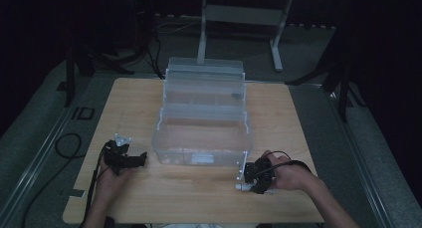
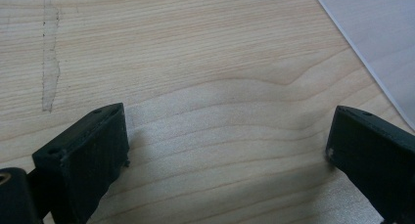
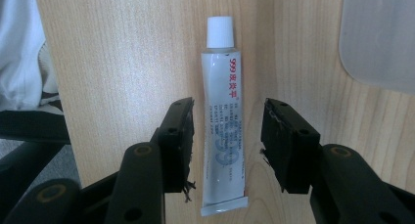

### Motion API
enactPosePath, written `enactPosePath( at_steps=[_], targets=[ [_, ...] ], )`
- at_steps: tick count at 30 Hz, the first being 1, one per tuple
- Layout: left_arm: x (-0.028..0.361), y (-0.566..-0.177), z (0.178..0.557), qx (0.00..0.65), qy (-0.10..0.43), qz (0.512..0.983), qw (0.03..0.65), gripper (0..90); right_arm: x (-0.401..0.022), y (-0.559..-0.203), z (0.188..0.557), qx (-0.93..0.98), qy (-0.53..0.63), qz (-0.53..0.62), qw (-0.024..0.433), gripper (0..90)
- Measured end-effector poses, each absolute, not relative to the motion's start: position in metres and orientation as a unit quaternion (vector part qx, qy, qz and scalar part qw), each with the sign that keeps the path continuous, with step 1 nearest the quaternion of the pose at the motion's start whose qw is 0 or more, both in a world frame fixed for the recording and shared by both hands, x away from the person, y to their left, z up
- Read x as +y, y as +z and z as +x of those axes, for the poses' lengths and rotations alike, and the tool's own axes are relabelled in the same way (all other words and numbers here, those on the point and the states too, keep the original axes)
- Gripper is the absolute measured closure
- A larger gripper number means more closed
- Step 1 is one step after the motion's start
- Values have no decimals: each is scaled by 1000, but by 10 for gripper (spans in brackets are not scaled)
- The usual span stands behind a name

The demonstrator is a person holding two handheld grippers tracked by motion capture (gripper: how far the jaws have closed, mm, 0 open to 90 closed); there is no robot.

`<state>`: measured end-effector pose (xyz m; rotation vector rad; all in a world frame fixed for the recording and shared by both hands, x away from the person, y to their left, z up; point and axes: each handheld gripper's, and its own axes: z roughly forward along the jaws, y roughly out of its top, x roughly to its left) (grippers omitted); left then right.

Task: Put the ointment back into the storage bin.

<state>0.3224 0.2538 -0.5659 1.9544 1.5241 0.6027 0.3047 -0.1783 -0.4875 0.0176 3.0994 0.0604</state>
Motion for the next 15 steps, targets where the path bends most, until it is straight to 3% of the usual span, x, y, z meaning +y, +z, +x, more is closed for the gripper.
enactPosePath(
  at_steps=[15],
  targets=[
    [254,-566,322,572,226,733,291,26,-171,-501,304,1000,-7,-7,9,643]
  ],
)
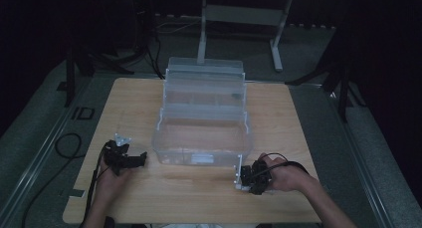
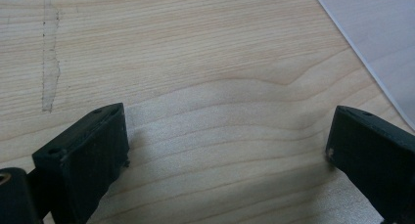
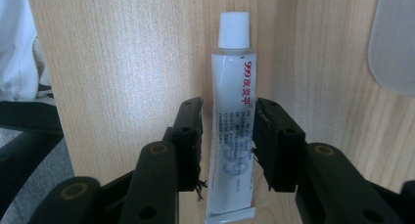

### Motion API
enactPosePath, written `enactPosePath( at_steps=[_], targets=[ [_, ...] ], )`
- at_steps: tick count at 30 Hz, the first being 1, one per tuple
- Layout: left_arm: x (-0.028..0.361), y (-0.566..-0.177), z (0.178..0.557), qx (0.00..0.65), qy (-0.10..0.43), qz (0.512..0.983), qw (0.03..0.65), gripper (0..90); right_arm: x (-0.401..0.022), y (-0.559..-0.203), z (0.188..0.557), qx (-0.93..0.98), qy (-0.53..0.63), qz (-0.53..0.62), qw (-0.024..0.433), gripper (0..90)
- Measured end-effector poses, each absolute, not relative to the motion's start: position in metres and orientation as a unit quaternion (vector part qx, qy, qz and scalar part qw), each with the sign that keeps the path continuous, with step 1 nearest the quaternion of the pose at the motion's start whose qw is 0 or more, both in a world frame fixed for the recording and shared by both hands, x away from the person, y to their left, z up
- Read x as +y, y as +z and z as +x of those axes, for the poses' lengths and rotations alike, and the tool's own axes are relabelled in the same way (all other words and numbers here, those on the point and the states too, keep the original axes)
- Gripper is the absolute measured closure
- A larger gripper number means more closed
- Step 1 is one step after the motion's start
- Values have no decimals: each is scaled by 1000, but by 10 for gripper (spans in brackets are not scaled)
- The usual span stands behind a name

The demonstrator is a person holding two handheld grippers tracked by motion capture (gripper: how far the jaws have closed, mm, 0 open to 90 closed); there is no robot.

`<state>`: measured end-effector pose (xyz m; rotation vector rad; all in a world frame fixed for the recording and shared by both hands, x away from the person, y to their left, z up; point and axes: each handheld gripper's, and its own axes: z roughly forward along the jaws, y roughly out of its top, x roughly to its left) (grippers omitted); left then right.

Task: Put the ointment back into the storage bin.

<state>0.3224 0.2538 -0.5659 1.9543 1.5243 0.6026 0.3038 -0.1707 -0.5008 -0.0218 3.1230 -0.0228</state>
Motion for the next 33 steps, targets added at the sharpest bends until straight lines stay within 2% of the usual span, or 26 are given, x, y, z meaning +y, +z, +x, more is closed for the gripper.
enactPosePath(
  at_steps=[7,20,33],
  targets=[
    [254,-566,322,572,226,733,292,25,-169,-505,304,1000,-13,-10,7,680],
    [254,-566,322,572,226,733,292,25,-168,-517,305,1000,-27,-10,0,682],
    [254,-566,322,572,226,733,291,25,-166,-510,306,999,-29,-16,2,707]
  ],
)
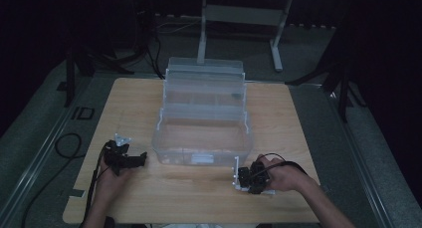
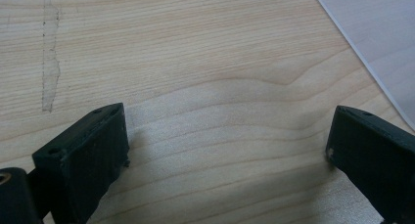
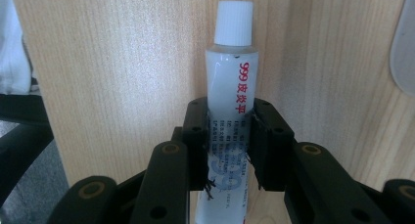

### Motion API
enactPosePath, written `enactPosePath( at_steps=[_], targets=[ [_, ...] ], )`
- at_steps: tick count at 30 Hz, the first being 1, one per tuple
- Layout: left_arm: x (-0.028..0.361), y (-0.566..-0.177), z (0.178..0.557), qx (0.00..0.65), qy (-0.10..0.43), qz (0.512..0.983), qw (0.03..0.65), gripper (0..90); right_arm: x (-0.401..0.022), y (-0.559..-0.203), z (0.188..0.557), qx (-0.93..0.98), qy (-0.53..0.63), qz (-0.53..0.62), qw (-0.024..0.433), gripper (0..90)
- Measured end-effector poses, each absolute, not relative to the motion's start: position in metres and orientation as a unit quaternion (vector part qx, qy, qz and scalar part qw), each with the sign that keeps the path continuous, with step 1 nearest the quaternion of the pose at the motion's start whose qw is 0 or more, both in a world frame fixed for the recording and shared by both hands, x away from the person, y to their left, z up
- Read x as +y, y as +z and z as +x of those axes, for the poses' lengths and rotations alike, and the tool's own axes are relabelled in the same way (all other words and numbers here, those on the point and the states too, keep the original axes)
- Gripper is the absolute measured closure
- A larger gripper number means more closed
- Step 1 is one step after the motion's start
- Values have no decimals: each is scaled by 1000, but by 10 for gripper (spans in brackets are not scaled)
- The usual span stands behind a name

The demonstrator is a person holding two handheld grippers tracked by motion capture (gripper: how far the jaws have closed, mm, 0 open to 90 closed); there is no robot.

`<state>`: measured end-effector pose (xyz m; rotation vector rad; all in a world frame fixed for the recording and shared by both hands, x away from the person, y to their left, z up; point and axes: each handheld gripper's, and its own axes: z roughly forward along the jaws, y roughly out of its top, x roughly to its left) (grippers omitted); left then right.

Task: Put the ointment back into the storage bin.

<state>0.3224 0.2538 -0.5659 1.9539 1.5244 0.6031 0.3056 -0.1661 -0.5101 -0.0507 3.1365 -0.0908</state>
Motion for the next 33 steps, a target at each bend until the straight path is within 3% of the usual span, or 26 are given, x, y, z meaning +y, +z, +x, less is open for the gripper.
enactPosePath(
  at_steps=[33],
  targets=[
    [254,-566,322,572,226,733,291,26,-166,-454,318,1000,-11,-12,18,707]
  ],
)
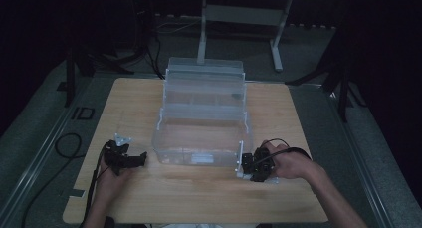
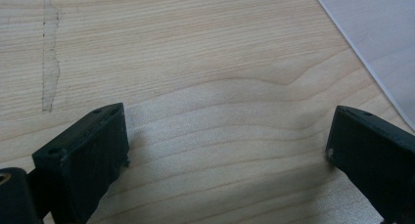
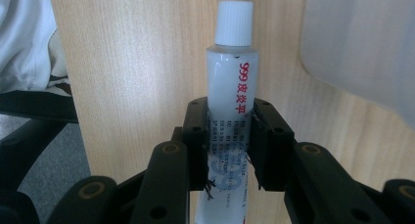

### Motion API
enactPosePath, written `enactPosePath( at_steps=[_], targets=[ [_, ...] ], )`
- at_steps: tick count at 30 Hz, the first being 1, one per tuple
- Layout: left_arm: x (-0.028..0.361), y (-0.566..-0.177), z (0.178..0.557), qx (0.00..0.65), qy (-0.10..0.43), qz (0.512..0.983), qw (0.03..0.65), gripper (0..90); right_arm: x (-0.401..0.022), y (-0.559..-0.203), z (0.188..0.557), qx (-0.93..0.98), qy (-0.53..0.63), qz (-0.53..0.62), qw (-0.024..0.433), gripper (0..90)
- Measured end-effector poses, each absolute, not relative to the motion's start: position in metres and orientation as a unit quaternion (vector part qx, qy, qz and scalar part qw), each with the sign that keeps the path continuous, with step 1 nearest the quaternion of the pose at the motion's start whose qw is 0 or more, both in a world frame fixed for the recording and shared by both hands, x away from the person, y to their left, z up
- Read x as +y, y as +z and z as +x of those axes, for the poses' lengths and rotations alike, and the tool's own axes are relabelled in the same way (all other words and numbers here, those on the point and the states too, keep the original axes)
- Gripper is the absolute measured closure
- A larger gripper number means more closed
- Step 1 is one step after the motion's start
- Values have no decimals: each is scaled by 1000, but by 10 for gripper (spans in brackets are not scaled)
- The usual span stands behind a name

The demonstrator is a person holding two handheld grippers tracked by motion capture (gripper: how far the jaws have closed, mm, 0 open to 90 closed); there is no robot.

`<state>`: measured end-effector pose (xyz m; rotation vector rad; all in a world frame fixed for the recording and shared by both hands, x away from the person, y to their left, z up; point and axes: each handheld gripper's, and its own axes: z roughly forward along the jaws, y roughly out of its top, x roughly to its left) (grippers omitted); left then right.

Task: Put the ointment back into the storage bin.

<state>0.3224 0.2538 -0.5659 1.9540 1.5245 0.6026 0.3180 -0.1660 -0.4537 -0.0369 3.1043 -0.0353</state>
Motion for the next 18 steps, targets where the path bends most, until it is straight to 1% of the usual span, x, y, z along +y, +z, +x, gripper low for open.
enactPosePath(
  at_steps=[18],
  targets=[
    [254,-566,322,572,226,732,292,25,-167,-424,323,999,-9,-10,32,707]
  ],
)
